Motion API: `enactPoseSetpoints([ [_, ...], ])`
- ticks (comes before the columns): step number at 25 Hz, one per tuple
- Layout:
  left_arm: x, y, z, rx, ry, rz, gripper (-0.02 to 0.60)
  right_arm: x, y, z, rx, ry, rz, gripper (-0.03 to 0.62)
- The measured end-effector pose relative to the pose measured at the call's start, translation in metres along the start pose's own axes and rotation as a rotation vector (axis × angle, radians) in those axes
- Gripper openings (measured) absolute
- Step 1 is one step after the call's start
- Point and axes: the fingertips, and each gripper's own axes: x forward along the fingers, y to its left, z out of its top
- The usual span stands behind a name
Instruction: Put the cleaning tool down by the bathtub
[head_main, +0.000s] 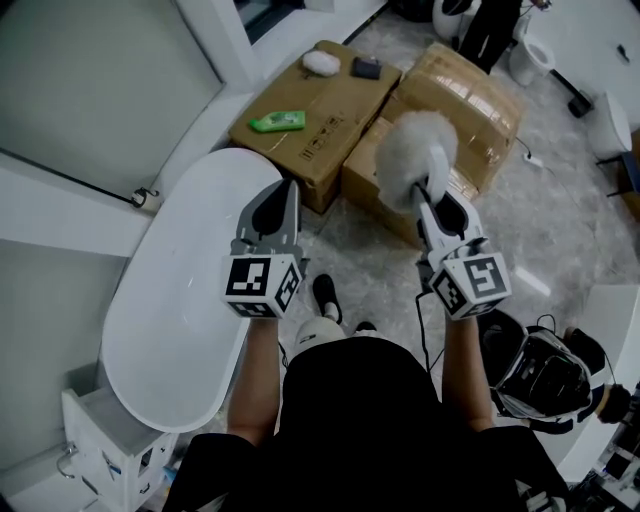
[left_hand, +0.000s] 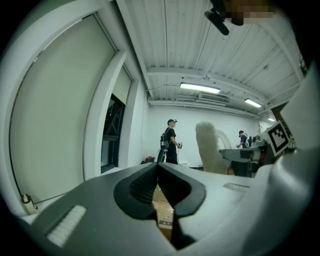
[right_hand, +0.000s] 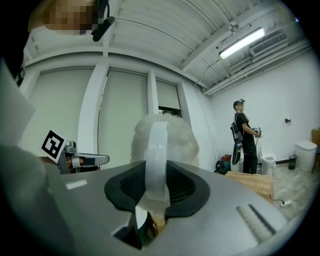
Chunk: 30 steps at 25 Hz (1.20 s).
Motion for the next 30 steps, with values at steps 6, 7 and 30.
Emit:
enactPoseSetpoints([
  [6, 0.023, 0.033, 0.009, -0.011, 0.001, -0.006, -0.002, 0.038, 0.001, 0.01, -0.011, 0.01, -0.013, 0.1],
  [7, 0.026, 0.038, 0.01, -0.01, 0.002, -0.008, -0.002, 0.044, 0.002, 0.012, -0.016, 0.012, -0.015, 0.1],
  [30, 0.056, 0.11, -0.008, -0.017, 0.064, -0.081, -0.002, 0.12, 0.025, -0.005, -0.014, 0.073, -0.064, 0.1],
])
